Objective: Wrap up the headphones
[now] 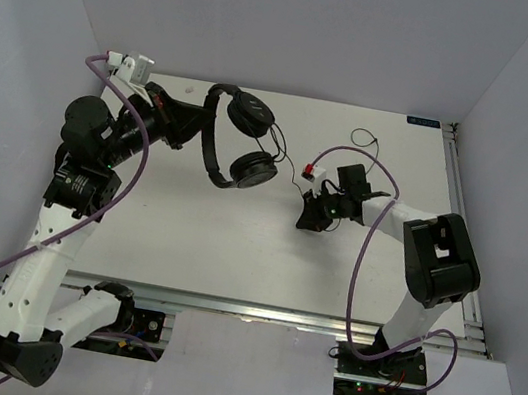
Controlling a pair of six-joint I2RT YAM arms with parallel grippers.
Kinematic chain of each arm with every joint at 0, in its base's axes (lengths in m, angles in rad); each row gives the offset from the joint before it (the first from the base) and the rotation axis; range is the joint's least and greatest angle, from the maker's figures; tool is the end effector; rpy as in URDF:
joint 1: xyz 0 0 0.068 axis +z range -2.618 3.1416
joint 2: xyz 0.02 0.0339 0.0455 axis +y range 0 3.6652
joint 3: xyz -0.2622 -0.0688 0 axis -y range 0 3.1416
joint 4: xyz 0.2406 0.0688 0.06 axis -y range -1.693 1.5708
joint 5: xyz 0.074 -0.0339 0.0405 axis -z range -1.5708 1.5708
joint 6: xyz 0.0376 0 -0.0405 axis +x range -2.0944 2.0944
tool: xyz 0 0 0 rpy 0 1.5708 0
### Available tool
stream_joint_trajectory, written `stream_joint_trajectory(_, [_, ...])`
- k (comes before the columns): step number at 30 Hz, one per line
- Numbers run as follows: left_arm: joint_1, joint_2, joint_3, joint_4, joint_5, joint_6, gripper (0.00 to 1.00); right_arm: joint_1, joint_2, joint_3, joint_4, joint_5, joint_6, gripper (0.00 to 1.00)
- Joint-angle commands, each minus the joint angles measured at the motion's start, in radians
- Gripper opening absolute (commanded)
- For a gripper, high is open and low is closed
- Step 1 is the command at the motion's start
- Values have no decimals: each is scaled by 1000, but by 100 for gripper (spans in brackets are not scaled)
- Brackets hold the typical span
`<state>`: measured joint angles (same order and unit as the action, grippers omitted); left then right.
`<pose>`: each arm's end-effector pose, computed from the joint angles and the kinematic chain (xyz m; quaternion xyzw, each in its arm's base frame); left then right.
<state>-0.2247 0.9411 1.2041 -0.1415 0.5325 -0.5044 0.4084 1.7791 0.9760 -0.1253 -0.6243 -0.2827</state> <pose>0.1790 -0.0605 0.4588 0.1059 0.6607 -0.4205 0.6127 0.3098 0.1580 0.1549 -0.3971 0.8168 0.3097 0.2816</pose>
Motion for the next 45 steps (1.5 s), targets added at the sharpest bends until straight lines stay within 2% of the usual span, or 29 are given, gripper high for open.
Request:
stream_joint_trajectory(1, [27,18,43,11,-75,-43,0,-8,-67,-13,-17,-15,-47,8])
stream_joint_trajectory(5, [61,51,35,26,-136,-62,0,0,-137,-24,-45,-29,-109,8])
stream_joint_trajectory(8, [80,82,19,55,-229,-58,0,34,-242,-32,-78,18,-200,8])
stream_joint_trajectory(17, [110,191,38,118,-427,-7,0,270,-423,4,-155,342,-391,8])
stream_joint_trajectory(24, [132,266,35,118,-569,116,0,353,-570,57,-136,576,-552,8])
stream_joint_trajectory(29, [137,340,-6,146,-605,155,0,397,-564,224,-175,686,-644,8])
stream_joint_trajectory(35, [137,429,-44,240,-616,136,0,540,-489,399,-226,768,-743,8])
stream_joint_trajectory(45, [108,614,-29,233,-512,178,0,585,-362,624,-182,828,-802,8])
